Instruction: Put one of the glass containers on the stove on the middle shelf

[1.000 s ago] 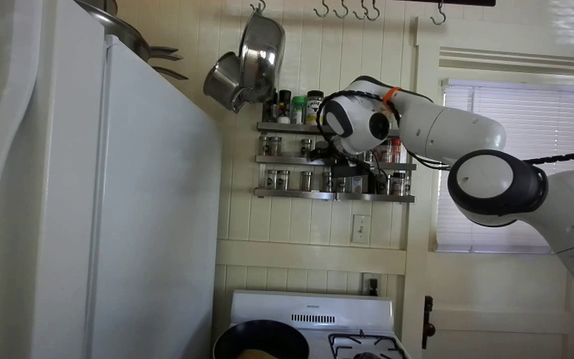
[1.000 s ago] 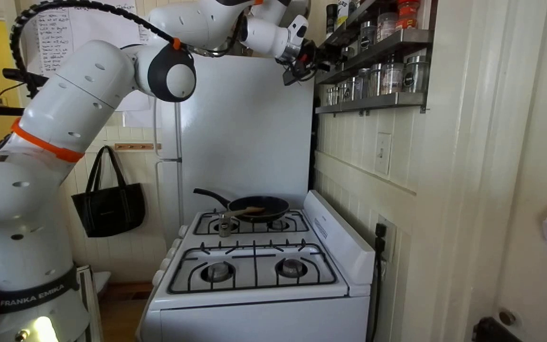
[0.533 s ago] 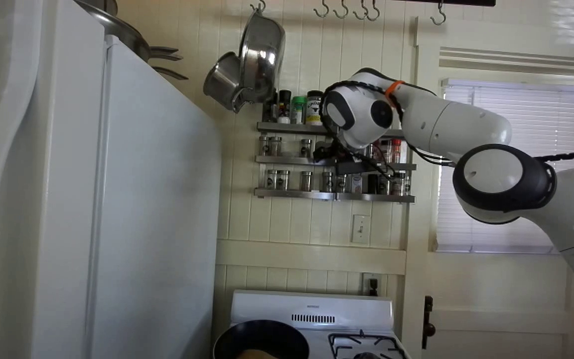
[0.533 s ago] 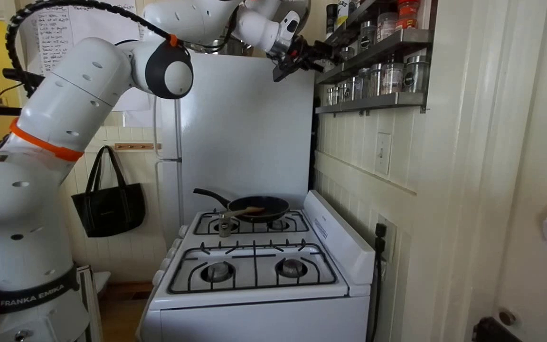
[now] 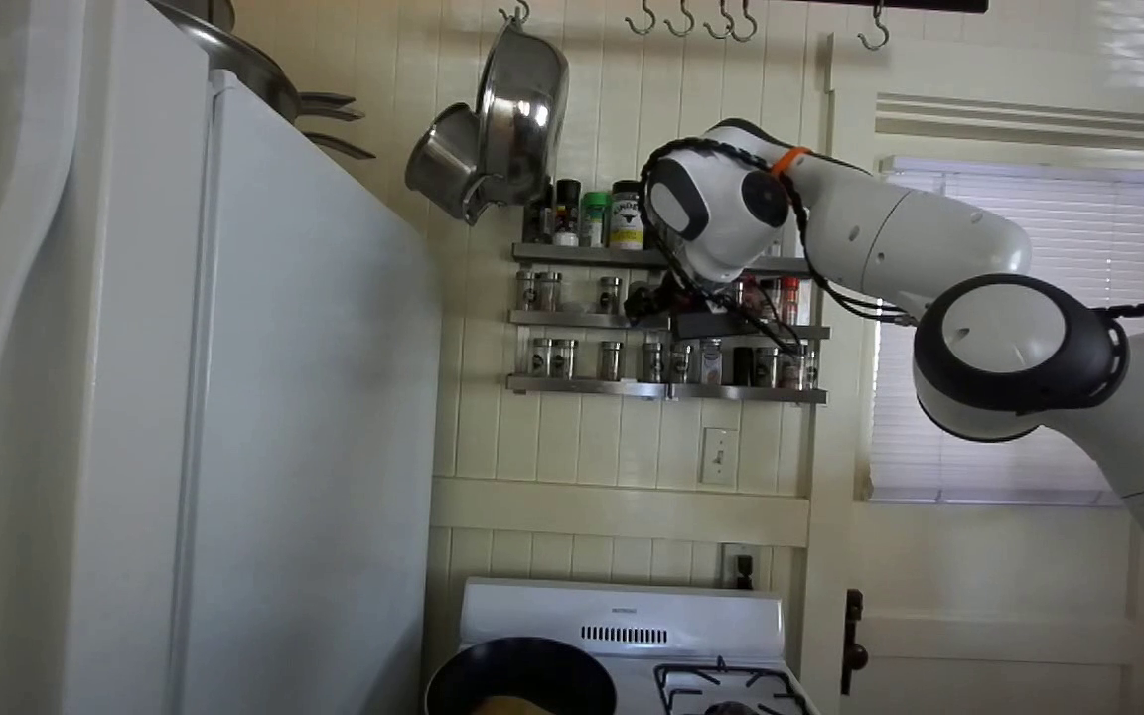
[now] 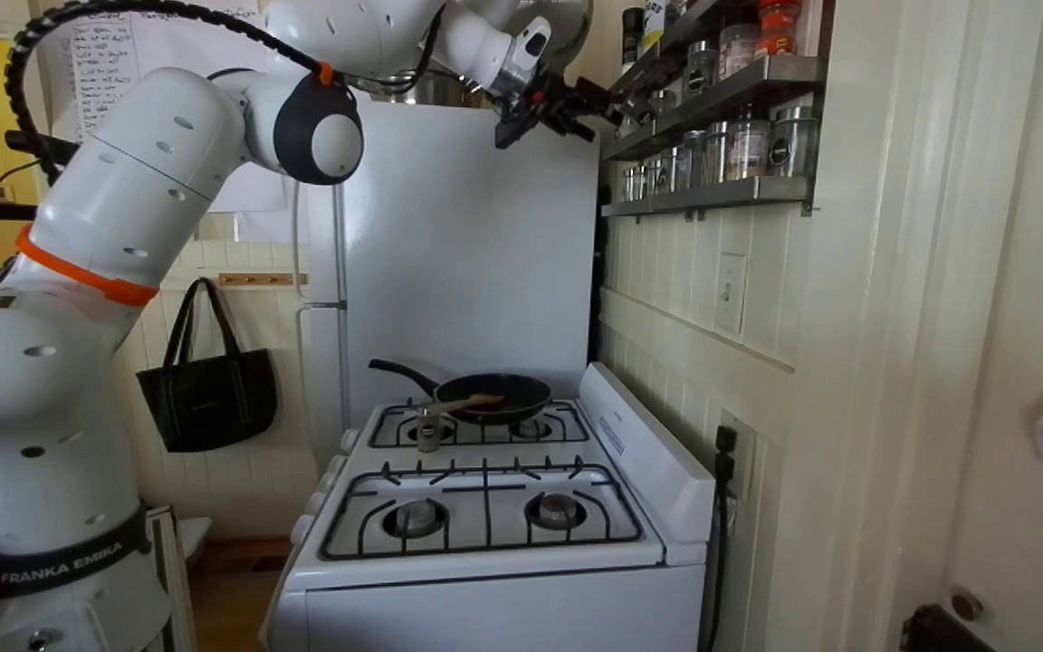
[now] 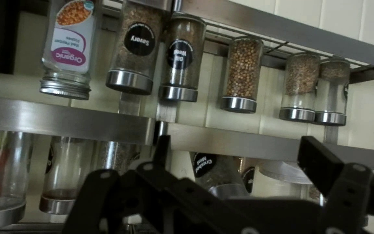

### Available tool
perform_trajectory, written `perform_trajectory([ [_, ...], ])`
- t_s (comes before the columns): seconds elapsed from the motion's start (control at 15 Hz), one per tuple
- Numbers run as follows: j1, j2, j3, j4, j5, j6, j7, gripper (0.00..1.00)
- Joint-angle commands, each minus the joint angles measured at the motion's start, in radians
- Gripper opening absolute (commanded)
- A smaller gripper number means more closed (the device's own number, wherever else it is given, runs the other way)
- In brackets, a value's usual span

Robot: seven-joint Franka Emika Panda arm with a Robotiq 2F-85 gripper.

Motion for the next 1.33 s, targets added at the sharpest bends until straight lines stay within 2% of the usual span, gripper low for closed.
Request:
perform_trajectory([
  [0.0, -0.004, -0.004, 0.033, 0.027, 0.033, 0.032, -0.018, 0.73],
  [0.13, 0.001, -0.003, 0.033, 0.035, 0.015, 0.017, -0.003, 0.69],
  [0.27, -0.002, -0.002, 0.038, 0.04, 0.022, 0.022, 0.001, 0.54],
  [0.33, 0.006, -0.029, -0.018, 0.002, 0.065, -0.003, 0.017, 0.44],
  [0.73, 0.007, -0.036, -0.054, 0.006, 0.129, -0.051, 0.027, 0.01],
  [0.8, -0.001, -0.01, -0.01, 0.044, 0.097, -0.041, 0.019, 0.0],
  [0.87, 0.004, -0.031, -0.057, 0.005, 0.139, -0.074, 0.029, 0.0],
  [0.93, -0.003, -0.005, -0.009, 0.045, 0.108, -0.067, 0.019, 0.0],
  [1.27, -0.002, 0.01, -0.01, 0.044, 0.096, -0.127, 0.026, 0.0],
])
